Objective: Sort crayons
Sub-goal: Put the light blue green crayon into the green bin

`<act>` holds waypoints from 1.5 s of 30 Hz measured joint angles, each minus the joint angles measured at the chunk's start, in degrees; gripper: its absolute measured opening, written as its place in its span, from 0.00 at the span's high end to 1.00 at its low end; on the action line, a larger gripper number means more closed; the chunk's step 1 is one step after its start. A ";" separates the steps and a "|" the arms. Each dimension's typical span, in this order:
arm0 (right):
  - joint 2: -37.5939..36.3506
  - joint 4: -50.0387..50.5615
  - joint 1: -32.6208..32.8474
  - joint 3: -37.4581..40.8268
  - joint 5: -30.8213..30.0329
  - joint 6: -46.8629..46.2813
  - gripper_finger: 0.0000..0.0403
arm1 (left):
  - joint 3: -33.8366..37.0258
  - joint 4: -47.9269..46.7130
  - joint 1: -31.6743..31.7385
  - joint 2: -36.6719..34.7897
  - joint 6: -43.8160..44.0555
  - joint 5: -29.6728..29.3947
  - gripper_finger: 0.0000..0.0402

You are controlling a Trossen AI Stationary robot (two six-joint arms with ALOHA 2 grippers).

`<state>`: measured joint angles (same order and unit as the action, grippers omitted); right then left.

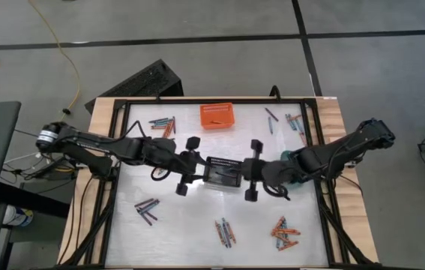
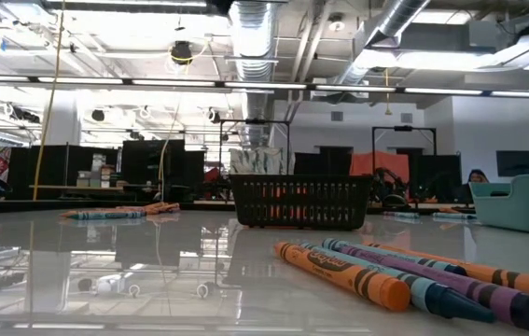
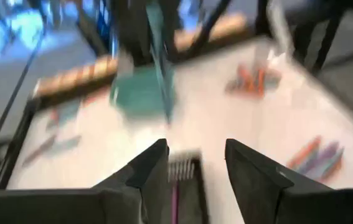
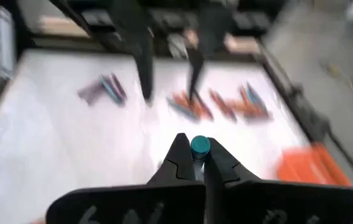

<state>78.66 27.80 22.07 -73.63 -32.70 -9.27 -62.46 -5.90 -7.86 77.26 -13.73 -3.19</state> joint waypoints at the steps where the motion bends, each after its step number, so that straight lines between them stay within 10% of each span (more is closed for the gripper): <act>1: -0.51 2.93 -0.15 0.00 -0.38 -2.50 1.00 | 0.00 -2.03 0.01 -0.23 -0.07 -0.86 0.61; 18: 0.56 54.41 -7.89 0.00 10.46 -38.62 1.00 | 16.41 -23.26 7.04 -11.42 10.33 -11.12 0.61; 45: -11.37 42.19 -12.46 25.50 20.93 -62.01 0.99 | 24.11 -30.61 37.18 -15.62 2.99 5.39 0.61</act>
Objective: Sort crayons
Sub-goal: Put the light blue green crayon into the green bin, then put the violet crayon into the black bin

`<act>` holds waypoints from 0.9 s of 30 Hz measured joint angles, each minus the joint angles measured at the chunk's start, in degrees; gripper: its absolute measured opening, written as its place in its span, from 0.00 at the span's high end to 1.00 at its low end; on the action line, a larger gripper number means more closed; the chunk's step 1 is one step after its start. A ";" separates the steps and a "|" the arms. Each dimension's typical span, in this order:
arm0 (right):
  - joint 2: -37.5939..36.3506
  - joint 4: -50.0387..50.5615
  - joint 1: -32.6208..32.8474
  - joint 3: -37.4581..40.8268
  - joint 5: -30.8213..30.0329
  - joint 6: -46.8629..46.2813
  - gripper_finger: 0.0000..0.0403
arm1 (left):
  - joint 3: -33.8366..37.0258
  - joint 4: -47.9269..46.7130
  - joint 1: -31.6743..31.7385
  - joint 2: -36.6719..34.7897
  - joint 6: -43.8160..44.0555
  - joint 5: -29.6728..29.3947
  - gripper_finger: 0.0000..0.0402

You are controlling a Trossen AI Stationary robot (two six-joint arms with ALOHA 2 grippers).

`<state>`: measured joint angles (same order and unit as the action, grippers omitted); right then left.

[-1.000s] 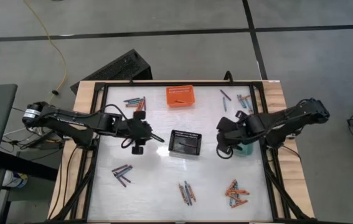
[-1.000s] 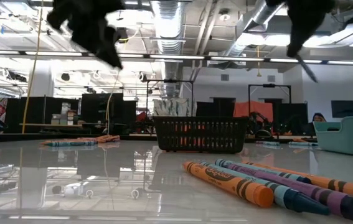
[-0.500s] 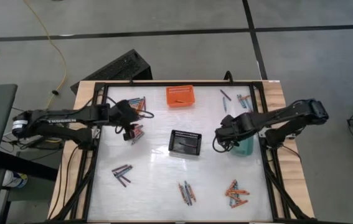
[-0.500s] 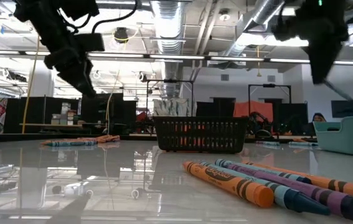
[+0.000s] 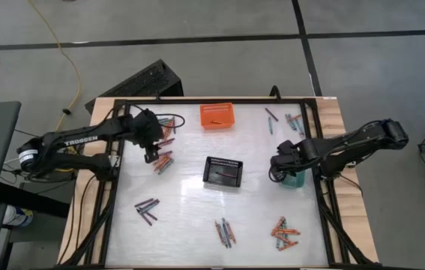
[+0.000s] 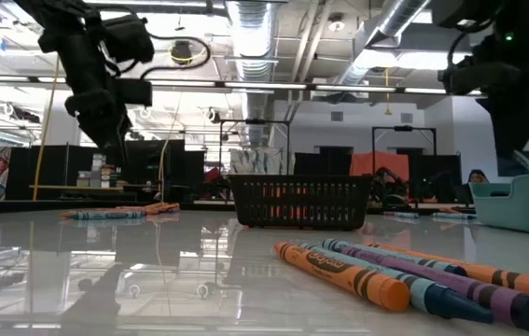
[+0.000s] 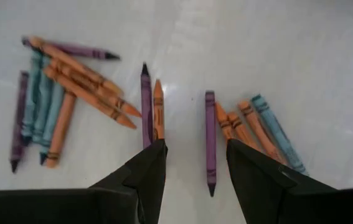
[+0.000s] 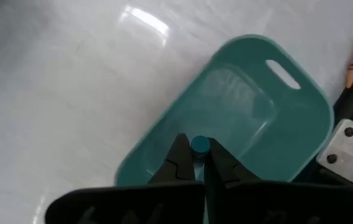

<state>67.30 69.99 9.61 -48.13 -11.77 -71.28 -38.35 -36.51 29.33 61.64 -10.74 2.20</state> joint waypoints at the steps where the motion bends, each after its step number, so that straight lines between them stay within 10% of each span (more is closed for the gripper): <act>1: -0.81 -0.10 -0.02 0.77 0.00 -0.55 0.99 | 0.00 -0.06 0.26 0.62 -0.04 0.17 0.61; 27: -7.19 -7.90 3.98 6.37 -2.63 1.29 0.73 | -0.01 -4.51 -0.55 10.63 0.46 1.52 0.64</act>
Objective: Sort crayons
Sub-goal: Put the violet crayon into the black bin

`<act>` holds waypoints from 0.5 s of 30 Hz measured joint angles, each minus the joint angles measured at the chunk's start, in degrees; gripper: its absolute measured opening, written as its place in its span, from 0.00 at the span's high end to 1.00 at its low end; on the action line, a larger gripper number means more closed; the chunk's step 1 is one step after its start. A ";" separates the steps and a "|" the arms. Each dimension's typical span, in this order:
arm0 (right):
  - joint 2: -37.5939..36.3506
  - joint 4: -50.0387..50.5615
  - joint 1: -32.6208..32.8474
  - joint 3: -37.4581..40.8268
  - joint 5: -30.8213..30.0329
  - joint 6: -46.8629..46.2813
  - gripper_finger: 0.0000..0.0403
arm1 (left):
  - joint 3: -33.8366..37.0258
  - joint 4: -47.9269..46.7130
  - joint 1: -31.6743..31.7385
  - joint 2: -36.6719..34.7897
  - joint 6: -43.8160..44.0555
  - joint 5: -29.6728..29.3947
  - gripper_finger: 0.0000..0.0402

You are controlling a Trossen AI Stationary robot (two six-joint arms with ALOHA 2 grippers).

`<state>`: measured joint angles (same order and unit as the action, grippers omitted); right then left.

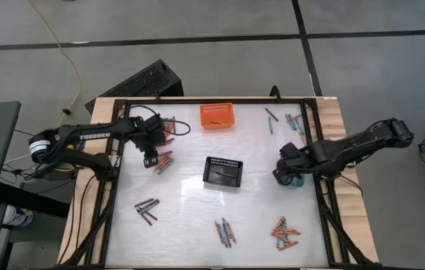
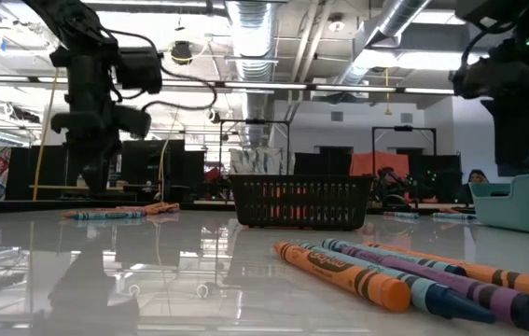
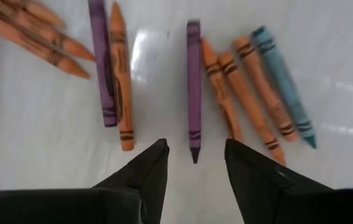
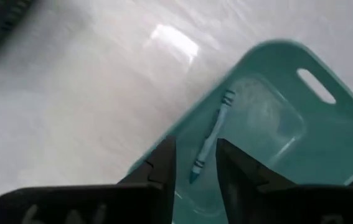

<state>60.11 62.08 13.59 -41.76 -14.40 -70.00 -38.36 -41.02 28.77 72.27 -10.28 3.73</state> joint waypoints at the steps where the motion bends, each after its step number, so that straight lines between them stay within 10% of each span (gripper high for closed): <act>1: -0.34 -0.12 0.24 0.00 -0.67 0.00 0.73 | 0.00 0.02 -0.04 1.29 -0.02 -0.22 0.65; 15: -0.84 -0.03 2.60 0.00 -5.07 0.19 0.73 | -1.27 0.45 -2.27 10.36 -2.58 -3.09 0.74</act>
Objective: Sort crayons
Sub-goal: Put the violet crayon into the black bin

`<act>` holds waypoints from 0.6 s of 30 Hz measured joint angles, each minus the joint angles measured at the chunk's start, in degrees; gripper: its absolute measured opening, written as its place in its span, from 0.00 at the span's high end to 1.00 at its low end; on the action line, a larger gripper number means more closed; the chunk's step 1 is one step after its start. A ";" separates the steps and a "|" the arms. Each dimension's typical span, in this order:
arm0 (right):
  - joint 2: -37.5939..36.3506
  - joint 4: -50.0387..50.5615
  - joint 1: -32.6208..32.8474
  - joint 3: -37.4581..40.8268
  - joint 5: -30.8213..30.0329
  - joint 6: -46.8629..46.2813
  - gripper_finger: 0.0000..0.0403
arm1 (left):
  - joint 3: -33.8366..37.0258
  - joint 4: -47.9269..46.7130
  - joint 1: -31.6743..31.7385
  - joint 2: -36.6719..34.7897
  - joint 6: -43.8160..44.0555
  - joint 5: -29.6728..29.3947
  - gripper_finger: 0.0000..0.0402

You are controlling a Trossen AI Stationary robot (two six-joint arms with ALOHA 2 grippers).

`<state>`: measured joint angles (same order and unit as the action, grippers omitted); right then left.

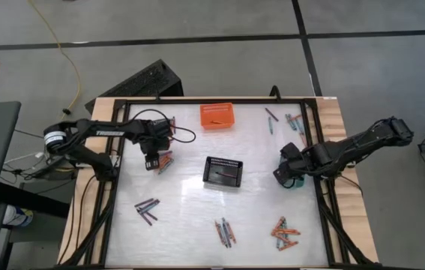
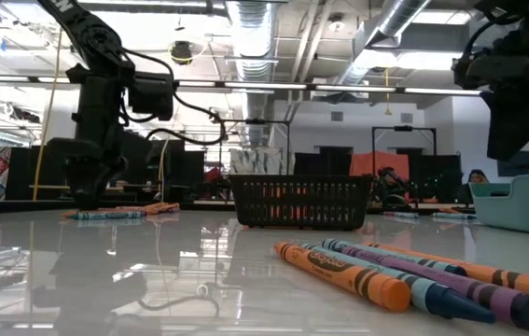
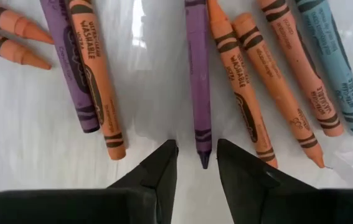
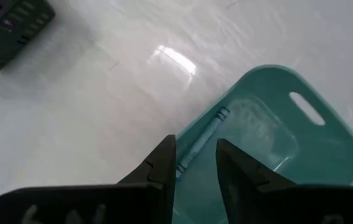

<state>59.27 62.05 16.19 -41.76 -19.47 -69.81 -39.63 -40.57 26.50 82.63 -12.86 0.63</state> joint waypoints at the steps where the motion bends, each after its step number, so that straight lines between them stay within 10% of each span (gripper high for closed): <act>1: 0.00 -0.02 -0.01 0.00 -0.16 0.19 0.73 | -0.07 0.15 -0.12 0.29 0.00 0.02 0.74; 18: 0.00 -1.48 -0.03 0.00 -1.39 0.86 0.73 | -0.79 3.27 0.14 0.89 -0.17 -1.09 0.98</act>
<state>59.27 60.58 16.16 -41.76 -20.86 -68.95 -40.42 -37.30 26.65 83.53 -13.03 -0.46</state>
